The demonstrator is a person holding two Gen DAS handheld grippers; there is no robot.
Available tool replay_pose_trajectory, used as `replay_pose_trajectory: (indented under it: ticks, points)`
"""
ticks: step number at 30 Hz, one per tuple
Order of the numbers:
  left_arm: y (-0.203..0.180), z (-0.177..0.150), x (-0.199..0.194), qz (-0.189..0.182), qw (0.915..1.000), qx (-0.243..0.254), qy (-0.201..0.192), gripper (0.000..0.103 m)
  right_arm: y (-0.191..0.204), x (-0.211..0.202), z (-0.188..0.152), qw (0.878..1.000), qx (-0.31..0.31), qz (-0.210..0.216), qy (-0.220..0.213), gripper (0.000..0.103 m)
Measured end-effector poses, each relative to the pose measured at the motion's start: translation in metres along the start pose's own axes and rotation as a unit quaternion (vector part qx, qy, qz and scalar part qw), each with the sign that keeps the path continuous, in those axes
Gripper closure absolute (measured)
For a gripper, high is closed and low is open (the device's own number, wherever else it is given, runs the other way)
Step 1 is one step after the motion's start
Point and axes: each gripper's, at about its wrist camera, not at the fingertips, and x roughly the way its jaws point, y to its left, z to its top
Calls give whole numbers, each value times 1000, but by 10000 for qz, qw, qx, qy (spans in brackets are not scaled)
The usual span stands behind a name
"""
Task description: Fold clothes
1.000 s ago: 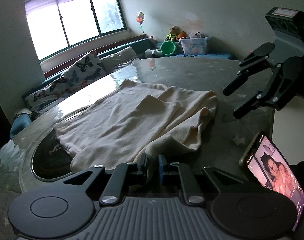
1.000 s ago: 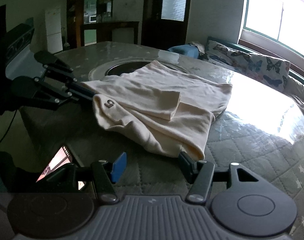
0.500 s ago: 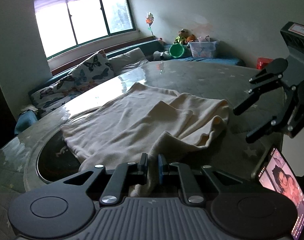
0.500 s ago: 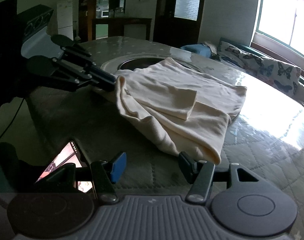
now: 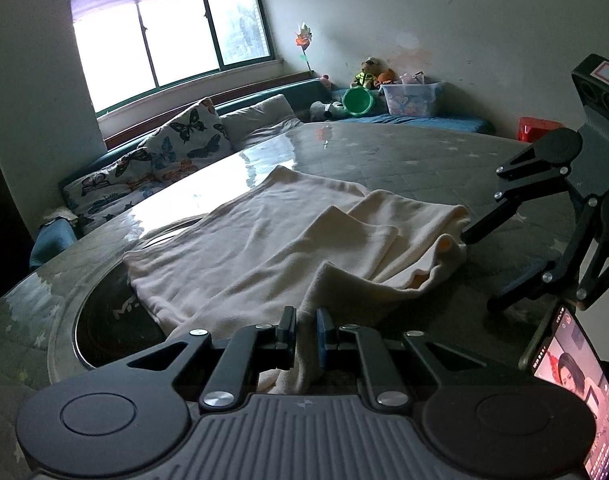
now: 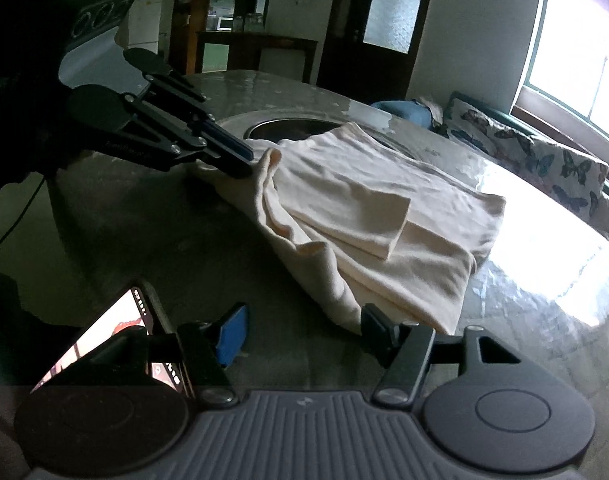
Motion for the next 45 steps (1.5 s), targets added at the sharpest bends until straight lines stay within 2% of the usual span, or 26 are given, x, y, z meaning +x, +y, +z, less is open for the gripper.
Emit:
replay_pose_trajectory:
  ticks: [5, 15, 23, 26, 29, 31, 34, 37, 41, 45]
  points:
    - [1, 1, 0, -6, 10000, -4, 7, 91, 3, 5, 3, 9998, -192, -30, -59, 40]
    - [2, 1, 0, 1, 10000, 3, 19, 91, 15, 12, 9, 9970, -689, -285, -195, 50]
    - [0, -4, -4, -37, 10000, 51, -12, 91, 12, 18, 11, 9961, -736, -437, -231, 50]
    - [0, -7, -5, -71, 10000, 48, -8, 91, 12, 20, 11, 9958, -772, -430, -246, 55]
    - [-3, -11, -6, -83, 9999, 95, 8, 91, 12, 23, 11, 9953, -809, -459, -277, 65]
    - [-5, -14, -6, -65, 9998, 164, 31, 88, 10, 25, 11, 9959, -741, -433, -296, 79]
    - [-10, -20, -7, -7, 9994, 333, 68, 86, 5, 25, 13, 9969, -559, -418, -373, 88]
    - [-12, -26, -8, 40, 9992, 391, 85, 78, 0, 21, 17, 9978, -340, -354, -451, 90]
    - [-16, -32, -9, 92, 9984, 548, 81, 72, -10, 15, 22, 9982, -47, -286, -522, 90]
    - [-23, -34, -9, 133, 9967, 793, 57, 71, -16, 10, 25, 9977, 194, -228, -600, 91]
